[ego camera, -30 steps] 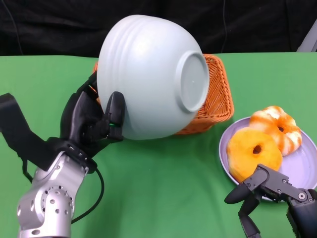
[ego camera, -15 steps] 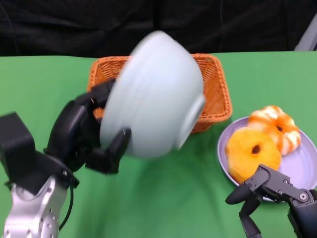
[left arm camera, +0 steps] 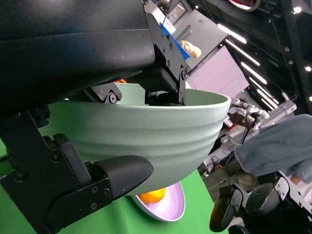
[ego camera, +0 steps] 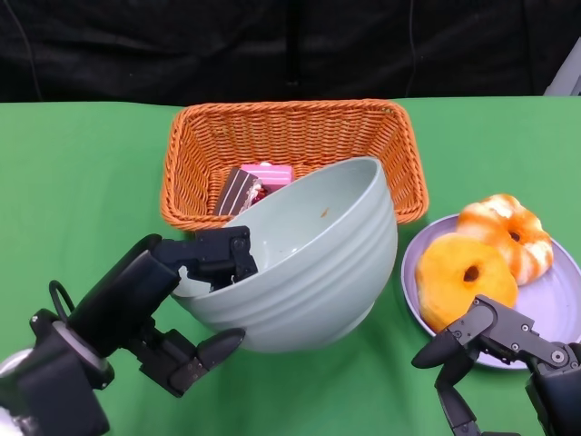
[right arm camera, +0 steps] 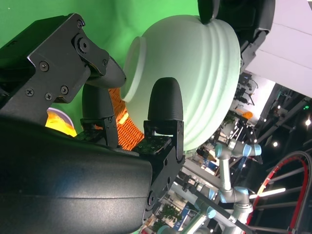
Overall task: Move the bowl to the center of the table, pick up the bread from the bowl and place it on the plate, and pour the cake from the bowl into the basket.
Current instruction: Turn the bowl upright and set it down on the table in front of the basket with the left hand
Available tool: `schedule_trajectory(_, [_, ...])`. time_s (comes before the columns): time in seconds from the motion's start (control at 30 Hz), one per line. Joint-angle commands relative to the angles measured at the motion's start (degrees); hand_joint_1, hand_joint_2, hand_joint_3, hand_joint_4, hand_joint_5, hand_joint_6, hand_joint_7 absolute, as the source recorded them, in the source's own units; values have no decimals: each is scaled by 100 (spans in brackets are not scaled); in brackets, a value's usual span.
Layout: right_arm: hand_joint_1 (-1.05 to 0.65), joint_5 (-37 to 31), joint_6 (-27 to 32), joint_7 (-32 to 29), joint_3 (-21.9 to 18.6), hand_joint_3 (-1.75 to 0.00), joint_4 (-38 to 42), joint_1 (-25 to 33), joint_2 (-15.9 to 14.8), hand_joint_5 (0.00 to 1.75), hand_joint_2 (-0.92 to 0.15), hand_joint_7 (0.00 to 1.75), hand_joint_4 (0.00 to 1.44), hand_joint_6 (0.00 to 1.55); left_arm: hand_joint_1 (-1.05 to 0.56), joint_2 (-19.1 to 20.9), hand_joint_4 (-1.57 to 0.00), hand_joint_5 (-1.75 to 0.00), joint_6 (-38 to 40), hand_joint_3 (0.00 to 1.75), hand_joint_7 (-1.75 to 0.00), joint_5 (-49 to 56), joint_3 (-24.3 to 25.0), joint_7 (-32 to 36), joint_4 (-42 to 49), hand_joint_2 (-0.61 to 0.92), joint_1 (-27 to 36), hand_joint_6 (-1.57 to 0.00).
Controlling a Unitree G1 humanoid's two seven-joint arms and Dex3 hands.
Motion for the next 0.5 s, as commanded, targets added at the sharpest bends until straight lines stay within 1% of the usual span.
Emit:
schedule_trajectory(0.03, [3,20,-59,-68,-31,-127,-71,82,-2,150,-35,128,65,58,-15,489,-105,-175,-1473,163,-174,1360,121,516,154,19,-242,-84])
schedule_trajectory(0.13, [1,-23,-116,-113,-36,-125,-65,67,10,150,-36,127,65,58,-12,642,-104,-175,-2330,155,-175,2351,231,1085,433,18,-389,-79])
schedule_trajectory(0.17, [1,-14,-132,-122,-34,-124,-61,63,10,150,-37,127,65,58,-14,664,-104,-175,-2538,139,-175,2618,266,1291,540,21,-438,-77])
schedule_trajectory(0.2, [1,-10,-160,-137,-32,-123,-57,58,16,151,-37,127,65,58,-15,692,-104,-175,-2698,133,-175,3045,333,1539,577,23,-464,-77])
schedule_trajectory(0.23, [1,-4,-175,-146,-29,-123,-66,59,22,151,-37,127,65,58,-17,728,-103,-175,-2792,121,-175,3510,391,1798,555,29,-469,-76])
schedule_trajectory(0.27, [1,-2,-185,-151,-28,-123,-72,61,27,151,-37,127,65,58,-20,759,-102,-175,-2824,105,-175,3858,419,2028,528,38,-469,-76])
schedule_trajectory(0.37, [1,18,-191,-151,-22,-123,-106,75,40,151,-37,127,64,57,-22,896,-101,-175,-2810,89,-175,4645,334,2646,446,46,-461,-75])
schedule_trajectory(0.4, [0,31,-187,-149,-17,-123,-129,83,47,151,-37,127,64,57,-23,964,-99,-175,-2783,70,-175,4924,266,2839,395,55,-451,-74])
schedule_trajectory(0.43, [-1,43,-214,-151,-18,-123,-160,78,50,151,-37,127,64,57,-24,1048,-99,-175,-2680,58,-175,5266,139,2987,305,61,-418,-74])
schedule_trajectory(0.47, [-2,58,-234,-152,-17,-124,-185,75,53,151,-38,127,63,57,-27,1124,-97,-175,-2569,34,-137,5539,13,3138,242,68,-394,-87])
schedule_trajectory(0.5, [-2,49,-258,-163,-18,-124,-203,73,57,151,-38,127,63,57,-28,1194,-97,-175,-2429,23,-121,5789,-115,3312,183,72,-372,-94])
